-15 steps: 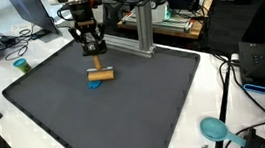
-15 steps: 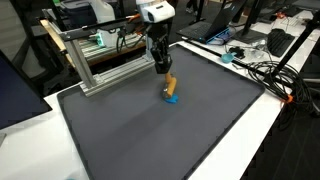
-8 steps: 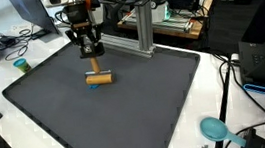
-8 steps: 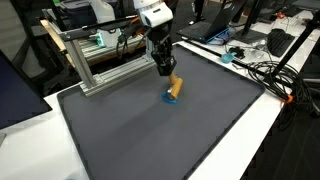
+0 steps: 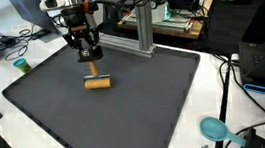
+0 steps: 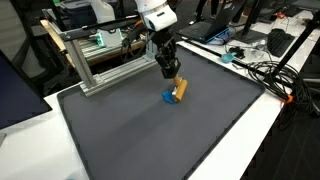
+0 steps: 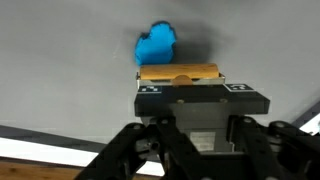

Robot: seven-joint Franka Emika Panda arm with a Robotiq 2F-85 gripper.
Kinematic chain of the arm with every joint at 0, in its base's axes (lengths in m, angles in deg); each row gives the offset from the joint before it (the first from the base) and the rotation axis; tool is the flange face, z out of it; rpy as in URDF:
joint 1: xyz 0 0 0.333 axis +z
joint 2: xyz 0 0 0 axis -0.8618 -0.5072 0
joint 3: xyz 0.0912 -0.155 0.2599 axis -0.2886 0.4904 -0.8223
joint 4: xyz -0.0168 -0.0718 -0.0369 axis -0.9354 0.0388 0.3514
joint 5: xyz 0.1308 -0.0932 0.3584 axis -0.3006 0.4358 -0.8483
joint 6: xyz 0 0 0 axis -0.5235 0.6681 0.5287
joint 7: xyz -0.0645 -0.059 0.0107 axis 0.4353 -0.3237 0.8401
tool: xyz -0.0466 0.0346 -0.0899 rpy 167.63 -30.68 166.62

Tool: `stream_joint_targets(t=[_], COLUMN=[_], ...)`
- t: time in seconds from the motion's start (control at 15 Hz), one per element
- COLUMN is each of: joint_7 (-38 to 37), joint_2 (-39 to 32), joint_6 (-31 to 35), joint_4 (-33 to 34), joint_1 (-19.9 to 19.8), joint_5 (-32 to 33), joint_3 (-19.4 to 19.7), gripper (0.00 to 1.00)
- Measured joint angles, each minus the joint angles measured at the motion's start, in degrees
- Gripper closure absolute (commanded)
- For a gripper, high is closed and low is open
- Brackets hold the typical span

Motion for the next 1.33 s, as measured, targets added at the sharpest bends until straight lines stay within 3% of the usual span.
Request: stream_joint_targets(t=[0.53, 0.6, 0.73, 0.8, 1.33], joint_7=[-1.3, -2.6, -3.9, -4.1, -4.9], joint_2=[1.9, 1.8, 1.5, 1.4, 0.6], joint_6=[5.1, 5.6, 5.7, 5.7, 8.0], joint_4=[-0.2, -0.2, -0.3, -0.3, -2.2], joint_1=[-1.5, -1.5, -1.5, -1.4, -0.9], joint_5=[-2.1, -2.0, -1.9, -1.9, 3.3], joint_3=[0.2, 0.4, 0.5, 0.5, 0.5], gripper=[0.78, 0.53, 0.53, 0.78, 0.78])
